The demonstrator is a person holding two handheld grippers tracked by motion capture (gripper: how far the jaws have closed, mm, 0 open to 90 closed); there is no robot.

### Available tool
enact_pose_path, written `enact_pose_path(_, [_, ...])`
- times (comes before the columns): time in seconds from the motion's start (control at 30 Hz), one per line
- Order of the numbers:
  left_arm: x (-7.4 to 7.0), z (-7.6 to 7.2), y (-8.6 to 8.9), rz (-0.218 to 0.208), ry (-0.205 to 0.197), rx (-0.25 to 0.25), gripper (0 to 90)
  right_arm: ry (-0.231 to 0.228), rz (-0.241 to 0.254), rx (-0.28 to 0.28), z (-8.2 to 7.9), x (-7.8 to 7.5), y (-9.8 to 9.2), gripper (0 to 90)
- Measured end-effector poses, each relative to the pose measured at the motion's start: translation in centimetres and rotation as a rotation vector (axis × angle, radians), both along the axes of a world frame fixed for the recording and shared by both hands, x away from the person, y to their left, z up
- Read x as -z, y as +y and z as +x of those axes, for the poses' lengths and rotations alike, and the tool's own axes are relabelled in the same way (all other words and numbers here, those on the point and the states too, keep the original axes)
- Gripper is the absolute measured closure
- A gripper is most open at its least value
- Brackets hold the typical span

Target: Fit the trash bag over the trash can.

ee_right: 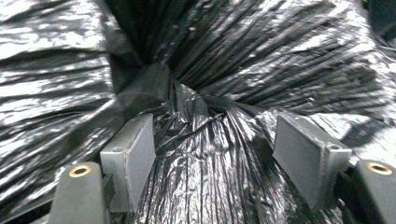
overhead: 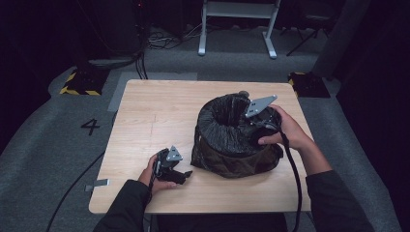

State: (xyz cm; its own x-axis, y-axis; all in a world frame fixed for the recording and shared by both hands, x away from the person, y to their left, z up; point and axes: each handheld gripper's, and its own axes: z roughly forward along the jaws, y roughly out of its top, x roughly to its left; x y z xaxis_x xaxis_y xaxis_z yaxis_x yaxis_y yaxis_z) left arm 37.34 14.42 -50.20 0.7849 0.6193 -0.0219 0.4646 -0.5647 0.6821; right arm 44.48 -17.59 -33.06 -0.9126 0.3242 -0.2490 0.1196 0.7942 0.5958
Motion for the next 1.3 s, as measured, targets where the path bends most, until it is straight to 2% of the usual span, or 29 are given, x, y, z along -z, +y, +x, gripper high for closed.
enact_pose_path(0.1, [0.0, 0.0, 0.0, 0.0, 0.0, 0.0, 16.8, 0.003, -0.024, -0.051, -0.1, 0.0, 0.2, 33.1])
enact_pose_path(0.37, [0.0, 0.0, 0.0, 0.001, 0.0, 0.0, 16.8, 0.054, -0.086, -0.054, 0.5, 0.1, 0.6, 30.1])
enact_pose_path(0.57, [0.0, 0.0, 0.0, 0.002, 0.002, -0.001, 16.8, 0.102, -0.111, -0.059, 1.0, 0.1, 0.8, 29.4])
enact_pose_path(0.63, [0.0, 0.0, 0.0, 0.001, 0.002, 0.001, 16.8, 0.119, -0.129, -0.038, 1.1, 0.1, 0.8, 29.4])
enact_pose_path(0.73, [0.0, 0.0, 0.0, 0.0, 0.002, 0.004, 16.8, 0.121, -0.165, -0.022, 1.1, 0.2, 1.0, 29.3])
enact_pose_path(0.9, [0.0, 0.0, 0.0, 0.001, 0.002, 0.005, 16.8, 0.109, -0.171, -0.016, 1.0, 0.2, 1.2, 29.2])
enact_pose_path(1.23, [0.0, 0.0, 0.0, 0.001, 0.002, 0.005, 16.8, 0.095, -0.148, -0.014, 0.9, 0.2, 1.0, 28.4])
enact_pose_path(1.3, [0.0, 0.0, 0.0, 0.001, 0.002, 0.005, 16.8, 0.095, -0.13, -0.005, 0.9, 0.1, 0.8, 28.5])
